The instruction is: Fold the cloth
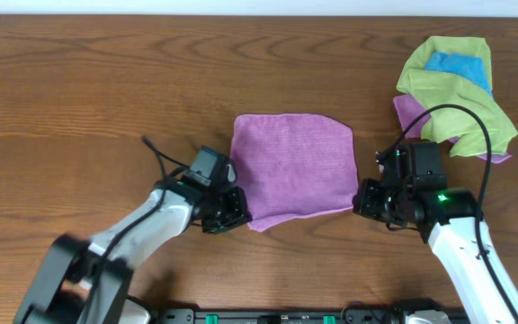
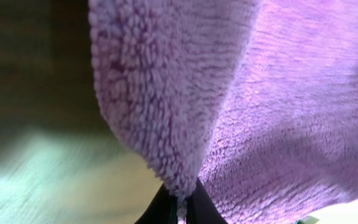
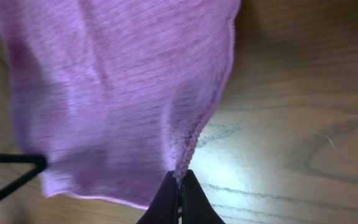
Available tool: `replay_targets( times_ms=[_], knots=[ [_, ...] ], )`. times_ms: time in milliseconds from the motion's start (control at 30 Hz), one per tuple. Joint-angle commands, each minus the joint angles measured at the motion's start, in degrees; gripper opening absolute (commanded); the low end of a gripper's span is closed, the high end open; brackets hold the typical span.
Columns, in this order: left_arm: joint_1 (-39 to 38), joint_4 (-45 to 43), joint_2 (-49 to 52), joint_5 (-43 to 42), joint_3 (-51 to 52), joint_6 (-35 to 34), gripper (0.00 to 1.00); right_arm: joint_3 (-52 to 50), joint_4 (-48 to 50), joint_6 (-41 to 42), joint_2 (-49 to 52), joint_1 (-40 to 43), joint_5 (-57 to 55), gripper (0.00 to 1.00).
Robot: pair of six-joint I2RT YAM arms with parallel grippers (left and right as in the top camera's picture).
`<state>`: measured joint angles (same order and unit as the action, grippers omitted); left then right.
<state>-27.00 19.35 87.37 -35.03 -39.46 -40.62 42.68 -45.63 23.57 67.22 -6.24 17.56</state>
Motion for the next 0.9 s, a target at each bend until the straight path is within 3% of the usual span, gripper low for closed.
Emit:
replay_targets(
  times_ms=[0,400,867],
  knots=[
    [0.72,2.12,-4.22,-0.13,0.2,4.68,0.06,0.61,-0.17,-1.38,-0.59,-1.25,-1.77,0.02],
    [4.2,-5.14,-7.67,3.02,-1.7,-0.39,0.06,0.61,15.26,-1.38,0.83,-4.9,-6.88,0.01],
    [7.54,-20.41,-2.4,9.38,-1.84,-3.39,0.06,0.61,32.52,-1.36,12.61,-5.09,-8.37,0.01]
  ],
)
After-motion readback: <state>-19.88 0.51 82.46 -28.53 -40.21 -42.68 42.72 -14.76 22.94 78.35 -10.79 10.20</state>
